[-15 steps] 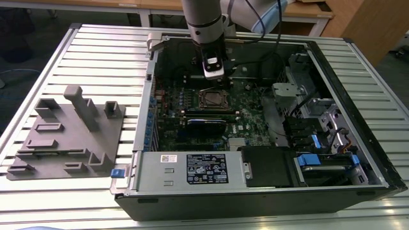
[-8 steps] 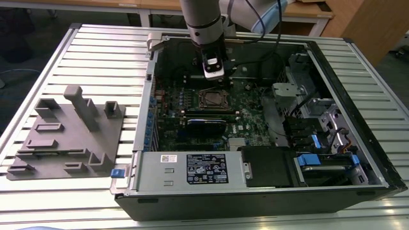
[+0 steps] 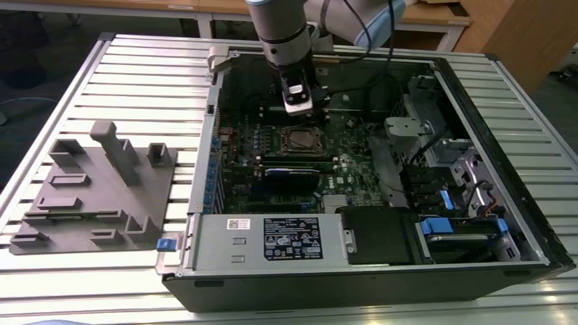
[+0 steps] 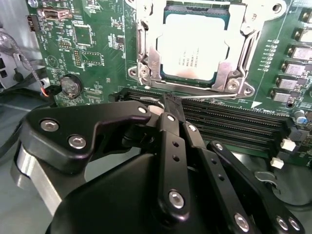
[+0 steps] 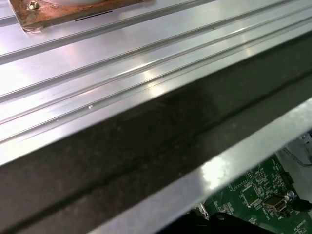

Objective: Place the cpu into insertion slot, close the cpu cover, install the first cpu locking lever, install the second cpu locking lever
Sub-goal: 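Install the first cpu locking lever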

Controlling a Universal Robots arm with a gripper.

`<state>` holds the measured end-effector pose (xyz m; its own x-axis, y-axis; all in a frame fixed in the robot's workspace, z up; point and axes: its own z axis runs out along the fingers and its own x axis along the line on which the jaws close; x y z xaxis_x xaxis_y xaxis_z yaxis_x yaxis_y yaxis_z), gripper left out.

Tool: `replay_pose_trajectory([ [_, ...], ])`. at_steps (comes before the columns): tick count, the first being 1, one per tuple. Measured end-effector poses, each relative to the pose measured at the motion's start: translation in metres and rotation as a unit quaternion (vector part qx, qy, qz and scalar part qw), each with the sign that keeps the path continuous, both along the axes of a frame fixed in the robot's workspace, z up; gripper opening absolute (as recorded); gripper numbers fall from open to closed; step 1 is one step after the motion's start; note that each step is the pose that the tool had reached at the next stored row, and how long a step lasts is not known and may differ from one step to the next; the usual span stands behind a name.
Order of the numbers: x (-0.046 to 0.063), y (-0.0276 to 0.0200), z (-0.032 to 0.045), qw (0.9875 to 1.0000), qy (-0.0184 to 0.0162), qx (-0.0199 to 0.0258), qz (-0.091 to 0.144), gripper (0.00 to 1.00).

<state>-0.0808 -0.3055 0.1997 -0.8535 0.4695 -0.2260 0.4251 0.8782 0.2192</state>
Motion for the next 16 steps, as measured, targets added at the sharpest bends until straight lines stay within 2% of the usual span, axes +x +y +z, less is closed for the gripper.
replay_pose_trajectory([
  [5, -0.0019, 0.0002, -0.0023, 1.0000, -0.0037, 0.0001, 0.000, 0.11],
  [13, -0.0021, 0.0011, -0.0042, 1.0000, -0.0056, 0.0001, 0.000, 0.11],
  [16, -0.0021, 0.0010, -0.0050, 1.0000, -0.0077, 0.0002, 0.000, 0.11],
])
